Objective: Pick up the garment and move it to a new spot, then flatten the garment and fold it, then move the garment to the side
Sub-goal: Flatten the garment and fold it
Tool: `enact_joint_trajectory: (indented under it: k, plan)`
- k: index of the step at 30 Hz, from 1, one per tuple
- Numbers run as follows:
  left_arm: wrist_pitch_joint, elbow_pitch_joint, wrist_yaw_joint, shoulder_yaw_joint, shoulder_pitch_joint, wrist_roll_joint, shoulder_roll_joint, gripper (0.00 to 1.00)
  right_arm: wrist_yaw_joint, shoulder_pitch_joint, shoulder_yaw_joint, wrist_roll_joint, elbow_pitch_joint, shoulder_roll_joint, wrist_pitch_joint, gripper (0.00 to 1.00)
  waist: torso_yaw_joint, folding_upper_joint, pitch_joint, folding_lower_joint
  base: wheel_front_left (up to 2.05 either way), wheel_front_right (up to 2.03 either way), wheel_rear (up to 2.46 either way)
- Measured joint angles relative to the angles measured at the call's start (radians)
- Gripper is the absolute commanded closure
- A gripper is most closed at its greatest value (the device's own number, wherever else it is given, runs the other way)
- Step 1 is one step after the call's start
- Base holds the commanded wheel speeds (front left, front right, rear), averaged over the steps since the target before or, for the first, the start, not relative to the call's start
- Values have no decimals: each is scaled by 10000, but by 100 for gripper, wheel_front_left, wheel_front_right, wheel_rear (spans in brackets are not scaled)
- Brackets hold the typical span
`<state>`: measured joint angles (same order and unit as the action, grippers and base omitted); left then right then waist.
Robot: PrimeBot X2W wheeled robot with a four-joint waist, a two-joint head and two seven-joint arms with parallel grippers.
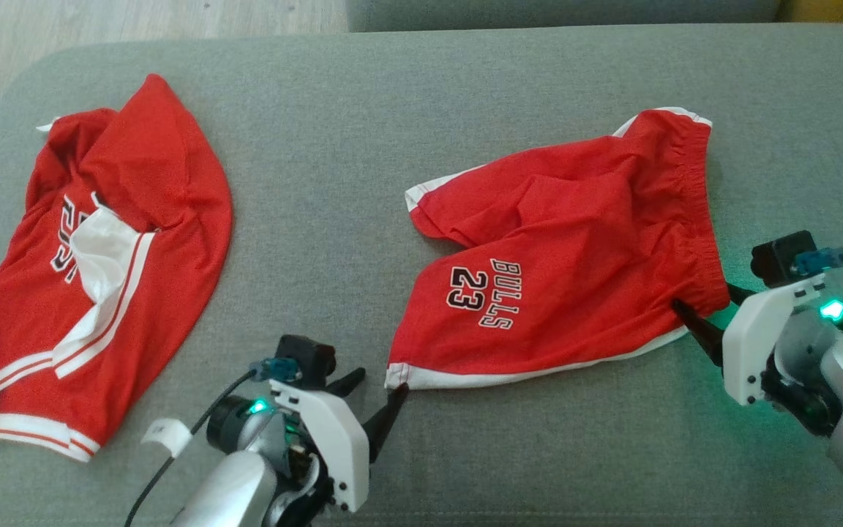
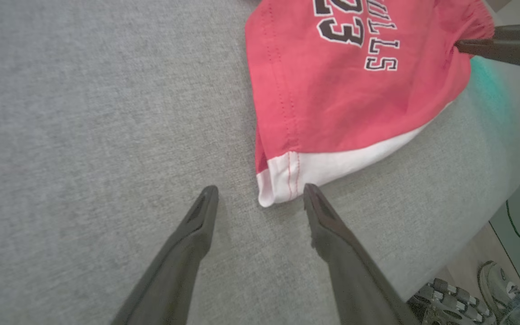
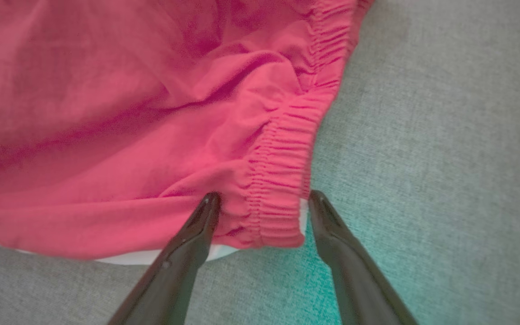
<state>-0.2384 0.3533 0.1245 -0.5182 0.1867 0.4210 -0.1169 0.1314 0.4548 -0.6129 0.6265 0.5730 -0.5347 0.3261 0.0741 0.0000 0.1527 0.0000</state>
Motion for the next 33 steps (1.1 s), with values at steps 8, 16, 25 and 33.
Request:
enact_joint_trajectory:
  k: [8, 16, 25, 33]
  plan:
    - [-92, 144, 0, -265, 113, 336, -84, 0, 0, 82, -479, 702, 10, -483, -420, 0, -6, 0, -57, 0, 0, 0, 0]
    - [12, 393, 0, -520, 307, 541, -115, 0, 0, 124, -1346, 1104, -291, -679, -414, 0, -271, 0, 39, 0, 0, 0, 0]
    - [59, 786, 2, -892, 961, 878, -113, 0, 0, 918, -1969, 1250, -96, -794, -681, 0, -284, 0, 268, 0, 0, 0, 0]
    - [79, 1095, 61, -1260, 1060, 1218, -148, 100, 0, 950, -2537, 1503, 25, -784, -991, 100, -306, 0, 114, 0, 0, 0, 0]
